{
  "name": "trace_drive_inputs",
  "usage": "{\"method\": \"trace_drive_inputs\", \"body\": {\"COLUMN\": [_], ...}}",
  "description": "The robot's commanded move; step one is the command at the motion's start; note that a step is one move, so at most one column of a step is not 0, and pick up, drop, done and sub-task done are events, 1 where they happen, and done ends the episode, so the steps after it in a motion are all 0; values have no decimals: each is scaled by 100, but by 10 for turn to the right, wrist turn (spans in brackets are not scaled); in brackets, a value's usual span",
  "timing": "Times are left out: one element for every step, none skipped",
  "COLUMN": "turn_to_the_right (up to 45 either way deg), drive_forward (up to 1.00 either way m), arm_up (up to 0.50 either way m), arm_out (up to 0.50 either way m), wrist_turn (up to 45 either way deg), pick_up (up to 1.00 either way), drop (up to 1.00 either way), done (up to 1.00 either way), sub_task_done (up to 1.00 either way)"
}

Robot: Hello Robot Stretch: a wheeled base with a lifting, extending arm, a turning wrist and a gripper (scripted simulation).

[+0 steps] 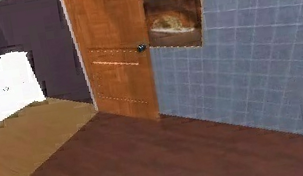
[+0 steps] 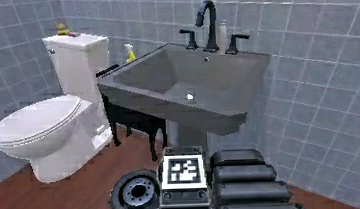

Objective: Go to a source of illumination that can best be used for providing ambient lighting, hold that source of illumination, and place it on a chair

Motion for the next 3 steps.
{"method": "trace_drive_inputs", "body": {"turn_to_the_right": [-450,-300,0], "drive_forward": [0,0,35], "arm_up": [0,0,0], "arm_out": [0,0,0], "wrist_turn": [0,0,0], "pick_up": [0,0,0], "drop": [0,0,0], "done": [0,0,0], "sub_task_done": [0,0,0]}}
